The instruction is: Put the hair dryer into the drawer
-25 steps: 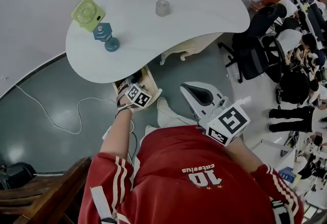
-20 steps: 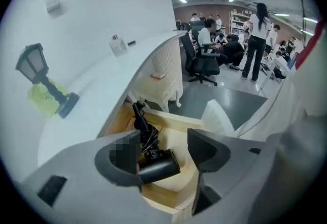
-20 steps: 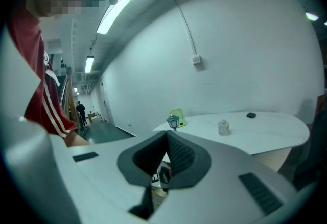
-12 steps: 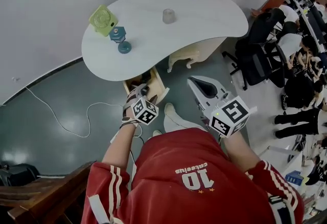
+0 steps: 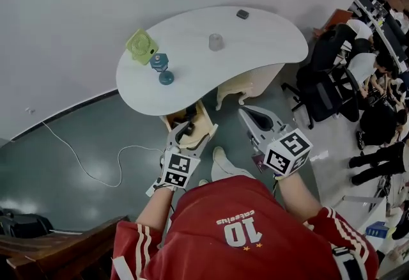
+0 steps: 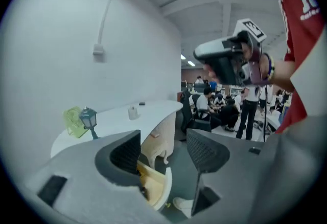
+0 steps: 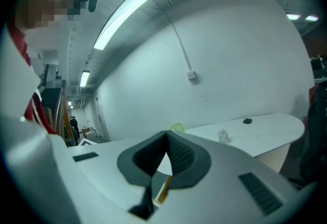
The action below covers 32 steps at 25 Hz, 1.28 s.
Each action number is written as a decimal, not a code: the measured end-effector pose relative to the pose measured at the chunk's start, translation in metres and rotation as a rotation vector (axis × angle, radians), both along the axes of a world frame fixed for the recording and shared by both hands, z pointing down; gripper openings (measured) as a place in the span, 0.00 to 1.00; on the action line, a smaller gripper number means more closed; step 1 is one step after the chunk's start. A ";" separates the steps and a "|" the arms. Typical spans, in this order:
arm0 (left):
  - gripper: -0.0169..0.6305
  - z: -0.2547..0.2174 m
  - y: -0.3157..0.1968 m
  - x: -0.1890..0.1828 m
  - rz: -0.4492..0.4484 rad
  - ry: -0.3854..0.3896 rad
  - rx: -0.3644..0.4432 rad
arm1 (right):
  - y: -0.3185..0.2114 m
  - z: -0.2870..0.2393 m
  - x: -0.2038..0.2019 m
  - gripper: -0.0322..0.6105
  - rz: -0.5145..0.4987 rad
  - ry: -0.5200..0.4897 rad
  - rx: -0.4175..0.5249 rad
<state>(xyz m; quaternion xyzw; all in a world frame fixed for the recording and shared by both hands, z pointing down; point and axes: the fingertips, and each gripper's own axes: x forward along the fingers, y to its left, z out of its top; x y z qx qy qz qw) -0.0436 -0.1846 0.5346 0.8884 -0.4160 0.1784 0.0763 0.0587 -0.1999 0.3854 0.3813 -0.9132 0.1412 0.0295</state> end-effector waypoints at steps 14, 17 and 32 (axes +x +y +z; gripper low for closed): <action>0.44 -0.179 0.045 -0.029 -0.033 0.289 0.229 | 0.029 -0.083 -0.001 0.06 0.031 -0.078 0.158; 0.41 -0.227 0.057 -0.041 -0.038 0.387 0.287 | 0.036 -0.103 -0.003 0.06 0.041 -0.080 0.213; 0.07 -0.275 0.090 -0.100 -0.241 0.408 0.427 | 0.070 -0.130 -0.022 0.06 0.056 -0.003 0.336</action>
